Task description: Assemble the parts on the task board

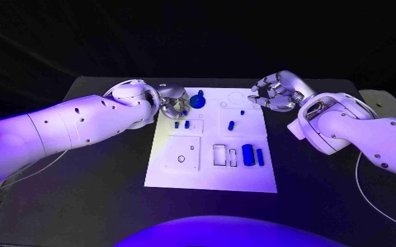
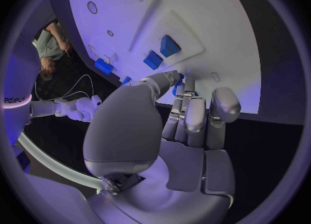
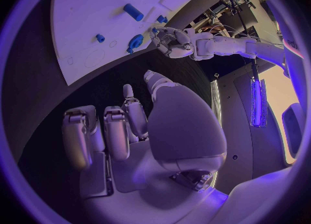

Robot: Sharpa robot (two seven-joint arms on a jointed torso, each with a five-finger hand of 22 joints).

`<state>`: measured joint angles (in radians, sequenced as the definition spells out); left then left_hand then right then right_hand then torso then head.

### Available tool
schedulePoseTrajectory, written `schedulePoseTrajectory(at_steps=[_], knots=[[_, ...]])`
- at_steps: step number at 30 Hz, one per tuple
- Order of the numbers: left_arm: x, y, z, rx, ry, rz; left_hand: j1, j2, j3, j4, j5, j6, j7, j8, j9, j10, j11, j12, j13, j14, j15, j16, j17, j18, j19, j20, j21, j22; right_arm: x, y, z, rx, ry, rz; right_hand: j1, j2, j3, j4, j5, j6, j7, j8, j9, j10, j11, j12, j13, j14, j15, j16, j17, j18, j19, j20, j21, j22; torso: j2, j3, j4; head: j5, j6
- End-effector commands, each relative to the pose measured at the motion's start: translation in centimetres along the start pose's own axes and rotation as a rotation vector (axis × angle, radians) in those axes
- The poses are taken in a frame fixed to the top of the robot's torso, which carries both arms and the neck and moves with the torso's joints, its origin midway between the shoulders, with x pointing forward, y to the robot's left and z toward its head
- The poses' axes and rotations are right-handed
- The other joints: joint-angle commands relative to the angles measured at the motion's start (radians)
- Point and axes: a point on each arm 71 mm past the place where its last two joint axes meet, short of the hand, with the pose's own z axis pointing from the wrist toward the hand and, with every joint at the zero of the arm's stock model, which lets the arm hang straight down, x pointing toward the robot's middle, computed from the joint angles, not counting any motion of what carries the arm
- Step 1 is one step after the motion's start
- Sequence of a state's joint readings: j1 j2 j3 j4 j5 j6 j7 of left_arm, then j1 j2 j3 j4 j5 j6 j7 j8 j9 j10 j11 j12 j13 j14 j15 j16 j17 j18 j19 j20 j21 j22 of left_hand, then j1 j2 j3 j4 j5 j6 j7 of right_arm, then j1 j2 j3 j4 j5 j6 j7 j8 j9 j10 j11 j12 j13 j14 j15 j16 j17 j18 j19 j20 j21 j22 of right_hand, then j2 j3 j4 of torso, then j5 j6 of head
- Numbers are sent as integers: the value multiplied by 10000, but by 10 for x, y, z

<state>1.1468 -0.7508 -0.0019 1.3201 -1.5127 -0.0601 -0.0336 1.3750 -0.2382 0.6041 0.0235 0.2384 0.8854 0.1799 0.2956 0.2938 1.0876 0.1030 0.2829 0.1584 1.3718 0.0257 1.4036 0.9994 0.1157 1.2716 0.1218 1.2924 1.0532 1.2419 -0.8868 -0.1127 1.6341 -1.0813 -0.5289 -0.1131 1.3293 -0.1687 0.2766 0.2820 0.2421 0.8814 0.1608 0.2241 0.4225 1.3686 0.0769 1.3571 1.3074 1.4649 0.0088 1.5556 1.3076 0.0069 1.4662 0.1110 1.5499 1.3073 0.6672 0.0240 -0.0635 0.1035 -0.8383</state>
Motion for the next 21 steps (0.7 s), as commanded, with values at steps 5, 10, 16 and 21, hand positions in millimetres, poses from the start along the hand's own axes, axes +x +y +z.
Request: schedulePoseTrajectory(at_steps=[5,10,16,21], knots=[[-1,1,0,-108,-65,-38,-115,-80,-24,-24,31,-206,22,-164,-73,-106,88,-153,-34,-68,88,-54,-115,9,-118,27,-108,-101,0,0,0,-100,9,-56,-74,-38,68,7,59,-66,-11,60,17,-46,-9,-64,409,956,-69,-41,2252,4,911,-58,-58,2455,1,-2,0,4,7],[-1,4,-2,-211,-102,-37,-137,-119,-23,-26,32,-288,43,-253,-117,-228,126,-265,-60,-141,120,-91,-254,33,-195,56,-183,-221,0,0,0,-93,7,-97,-73,-56,70,2,58,-89,-8,57,15,-219,-7,-246,229,940,-69,-69,2197,18,884,-58,-111,2420,-2,1,-3,10,12],[-4,7,-7,-123,-419,-137,-172,-195,-54,-33,39,-384,69,-361,-173,-502,192,-425,-111,-249,179,-150,-480,56,-272,109,-265,-342,-1,-4,0,-12,62,-161,45,-110,418,-12,-79,-191,-37,200,67,-2655,-56,-3696,-2974,755,-120,-444,1591,156,622,-100,-652,2072,-7,-9,7,-18,31],[-8,6,-12,200,-925,-393,-239,-230,-122,1,32,-351,80,-366,-182,-678,225,-495,-136,-338,207,-211,-681,86,-361,137,-359,-484,-3,-7,2,-89,146,-569,495,-345,1278,-105,-424,-88,-39,338,109,-3569,-58,-7494,-6234,558,-150,-995,866,332,297,-140,-1428,1592,-6,-12,7,-24,61]])
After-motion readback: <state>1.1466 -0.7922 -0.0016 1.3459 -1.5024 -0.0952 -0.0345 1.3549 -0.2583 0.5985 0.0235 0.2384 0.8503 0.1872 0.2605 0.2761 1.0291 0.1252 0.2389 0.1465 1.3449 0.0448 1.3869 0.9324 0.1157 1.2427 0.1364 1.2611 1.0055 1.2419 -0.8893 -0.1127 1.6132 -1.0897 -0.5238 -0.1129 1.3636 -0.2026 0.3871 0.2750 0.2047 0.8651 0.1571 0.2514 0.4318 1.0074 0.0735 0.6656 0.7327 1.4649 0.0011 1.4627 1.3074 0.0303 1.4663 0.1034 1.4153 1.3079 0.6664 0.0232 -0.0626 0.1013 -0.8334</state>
